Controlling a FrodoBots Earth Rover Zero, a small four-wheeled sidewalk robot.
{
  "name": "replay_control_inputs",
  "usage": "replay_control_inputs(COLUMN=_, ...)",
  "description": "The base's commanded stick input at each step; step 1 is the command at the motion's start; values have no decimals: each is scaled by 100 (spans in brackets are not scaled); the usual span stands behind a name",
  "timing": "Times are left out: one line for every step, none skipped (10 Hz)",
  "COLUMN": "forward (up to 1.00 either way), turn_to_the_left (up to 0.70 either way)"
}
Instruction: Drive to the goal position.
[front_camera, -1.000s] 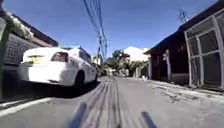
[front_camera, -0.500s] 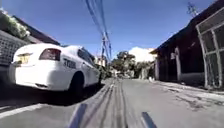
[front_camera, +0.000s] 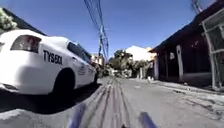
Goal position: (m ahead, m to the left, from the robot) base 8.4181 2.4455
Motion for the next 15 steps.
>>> replay_control_inputs(forward=100, turn_to_the_left=-40)
replay_control_inputs(forward=100, turn_to_the_left=-40)
replay_control_inputs(forward=100, turn_to_the_left=-40)
replay_control_inputs(forward=100, turn_to_the_left=-38)
replay_control_inputs(forward=100, turn_to_the_left=-13)
replay_control_inputs(forward=100, turn_to_the_left=7)
replay_control_inputs(forward=100, turn_to_the_left=21)
replay_control_inputs(forward=100, turn_to_the_left=18)
replay_control_inputs(forward=100, turn_to_the_left=24)
replay_control_inputs(forward=100, turn_to_the_left=20)
replay_control_inputs(forward=100, turn_to_the_left=11)
replay_control_inputs(forward=100, turn_to_the_left=2)
replay_control_inputs(forward=100, turn_to_the_left=0)
replay_control_inputs(forward=100, turn_to_the_left=0)
replay_control_inputs(forward=100, turn_to_the_left=5)
